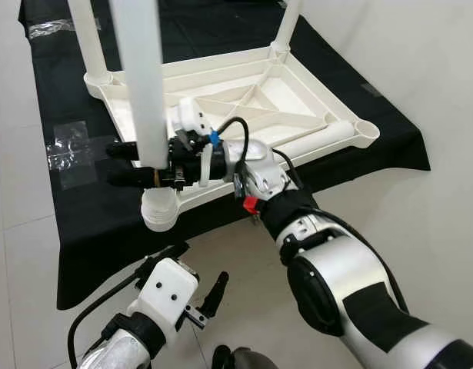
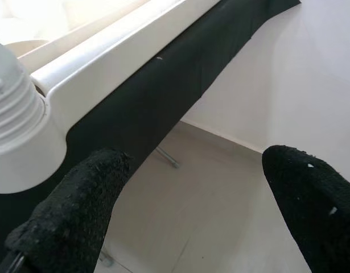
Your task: Building children table
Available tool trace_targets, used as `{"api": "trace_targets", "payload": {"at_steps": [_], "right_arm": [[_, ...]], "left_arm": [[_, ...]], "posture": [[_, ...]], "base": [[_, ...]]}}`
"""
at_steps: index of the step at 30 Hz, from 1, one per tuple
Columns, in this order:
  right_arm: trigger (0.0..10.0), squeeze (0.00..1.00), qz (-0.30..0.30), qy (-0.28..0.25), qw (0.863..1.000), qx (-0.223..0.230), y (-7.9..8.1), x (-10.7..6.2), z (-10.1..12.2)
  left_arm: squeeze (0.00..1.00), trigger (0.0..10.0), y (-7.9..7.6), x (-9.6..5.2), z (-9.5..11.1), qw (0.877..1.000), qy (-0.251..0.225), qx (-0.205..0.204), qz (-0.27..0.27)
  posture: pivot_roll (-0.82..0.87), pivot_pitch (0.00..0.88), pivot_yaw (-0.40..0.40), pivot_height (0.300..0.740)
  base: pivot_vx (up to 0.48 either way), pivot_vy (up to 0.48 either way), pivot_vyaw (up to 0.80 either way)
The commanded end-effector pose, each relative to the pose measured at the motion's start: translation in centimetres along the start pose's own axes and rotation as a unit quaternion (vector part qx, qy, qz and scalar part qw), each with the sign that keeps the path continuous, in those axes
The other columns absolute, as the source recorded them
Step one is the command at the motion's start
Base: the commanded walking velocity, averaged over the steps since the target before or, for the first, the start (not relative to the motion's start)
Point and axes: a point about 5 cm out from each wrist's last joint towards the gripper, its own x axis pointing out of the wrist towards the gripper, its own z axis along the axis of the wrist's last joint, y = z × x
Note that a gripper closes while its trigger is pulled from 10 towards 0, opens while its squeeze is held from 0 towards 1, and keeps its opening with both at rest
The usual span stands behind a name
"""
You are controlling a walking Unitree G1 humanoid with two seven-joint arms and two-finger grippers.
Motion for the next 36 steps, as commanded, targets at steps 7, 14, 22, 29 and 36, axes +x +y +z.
{"api": "trace_targets", "payload": {"at_steps": [7, 14, 22, 29, 36], "right_arm": [[10.0, 0.0, -0.074, 0.023, 0.991, 0.107, 0.8, -1.7, -5.1], [10.0, 0.0, -0.32, 0.021, 0.941, 0.104, -1.7, -2.4, -4.9], [10.0, 0.0, -0.577, 0.056, 0.809, 0.095, -3.4, -5.0, -5.2], [10.0, 0.0, -0.735, 0.057, 0.673, 0.066, -3.5, -5.1, -4.7], [10.0, 0.0, -0.834, 0.024, 0.542, 0.103, -2.6, -3.9, -4.1]], "left_arm": [[0.0, 10.0, -0.3, 0.0, -0.2, 1.0, 0.009, 0.0, -0.011], [0.0, 10.0, -0.1, 0.0, -0.1, 1.0, 0.008, 0.008, -0.009], [0.0, 10.0, 0.2, 0.2, -0.1, 1.0, 0.007, 0.011, -0.01], [0.0, 10.0, 0.2, 0.4, -0.2, 1.0, 0.005, 0.012, -0.009], [0.0, 10.0, 0.2, 0.5, -0.3, 1.0, 0.003, 0.011, -0.004]], "posture": [[0.18, 0.263, -0.208, 0.74], [0.18, 0.263, -0.205, 0.74], [0.18, 0.261, -0.199, 0.74], [0.18, 0.257, -0.204, 0.74], [0.19, 0.247, -0.208, 0.74]], "base": [[0.0, 0.0, 0.0], [0.0, 0.0, 0.0], [0.0, 0.0, 0.0], [0.0, 0.0, 0.0], [0.0, 0.0, 0.0]]}}
